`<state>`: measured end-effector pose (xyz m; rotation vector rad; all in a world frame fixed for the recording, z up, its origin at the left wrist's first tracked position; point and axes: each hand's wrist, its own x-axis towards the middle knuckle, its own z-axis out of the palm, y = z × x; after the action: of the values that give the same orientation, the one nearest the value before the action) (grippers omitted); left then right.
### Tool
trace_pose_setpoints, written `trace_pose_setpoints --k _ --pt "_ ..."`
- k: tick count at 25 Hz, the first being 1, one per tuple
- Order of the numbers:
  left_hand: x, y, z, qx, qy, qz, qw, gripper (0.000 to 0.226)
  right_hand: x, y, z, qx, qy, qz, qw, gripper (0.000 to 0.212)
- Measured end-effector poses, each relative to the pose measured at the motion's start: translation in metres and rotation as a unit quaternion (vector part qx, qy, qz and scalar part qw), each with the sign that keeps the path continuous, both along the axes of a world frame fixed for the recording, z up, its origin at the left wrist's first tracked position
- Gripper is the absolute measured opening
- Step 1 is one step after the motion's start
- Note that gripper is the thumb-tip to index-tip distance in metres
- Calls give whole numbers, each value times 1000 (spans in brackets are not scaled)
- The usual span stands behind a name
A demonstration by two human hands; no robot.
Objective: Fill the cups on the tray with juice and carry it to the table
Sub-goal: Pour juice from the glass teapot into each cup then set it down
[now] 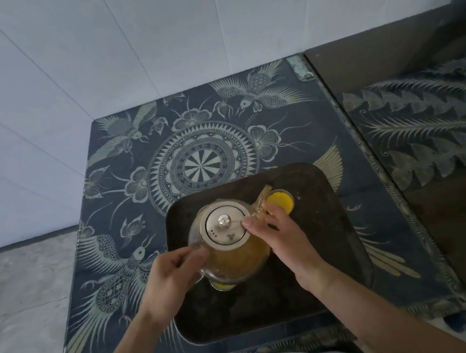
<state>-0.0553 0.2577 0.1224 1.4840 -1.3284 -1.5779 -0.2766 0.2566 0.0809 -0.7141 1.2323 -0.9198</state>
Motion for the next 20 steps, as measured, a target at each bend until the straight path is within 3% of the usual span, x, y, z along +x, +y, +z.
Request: trace_pose_setpoints --k 2,5,10,18,20 --pt "3 0 3 -20 23 35 999 61 4 -15 11 -19 6 28 999 61" --pt "10 2 10 -41 40 95 994 35 19 -35 21 -31 25 75 996 59" --pt "53 7 2 -50 57 164 984 36 65 -63 27 -36 51 152 986 51" --pt "127 24 -34 -43 71 262 962 35 164 -100 13 -10 73 274 959 82" --pt "139 25 -42 -37 68 272 959 35 186 -108 8 3 68 308 949 73"
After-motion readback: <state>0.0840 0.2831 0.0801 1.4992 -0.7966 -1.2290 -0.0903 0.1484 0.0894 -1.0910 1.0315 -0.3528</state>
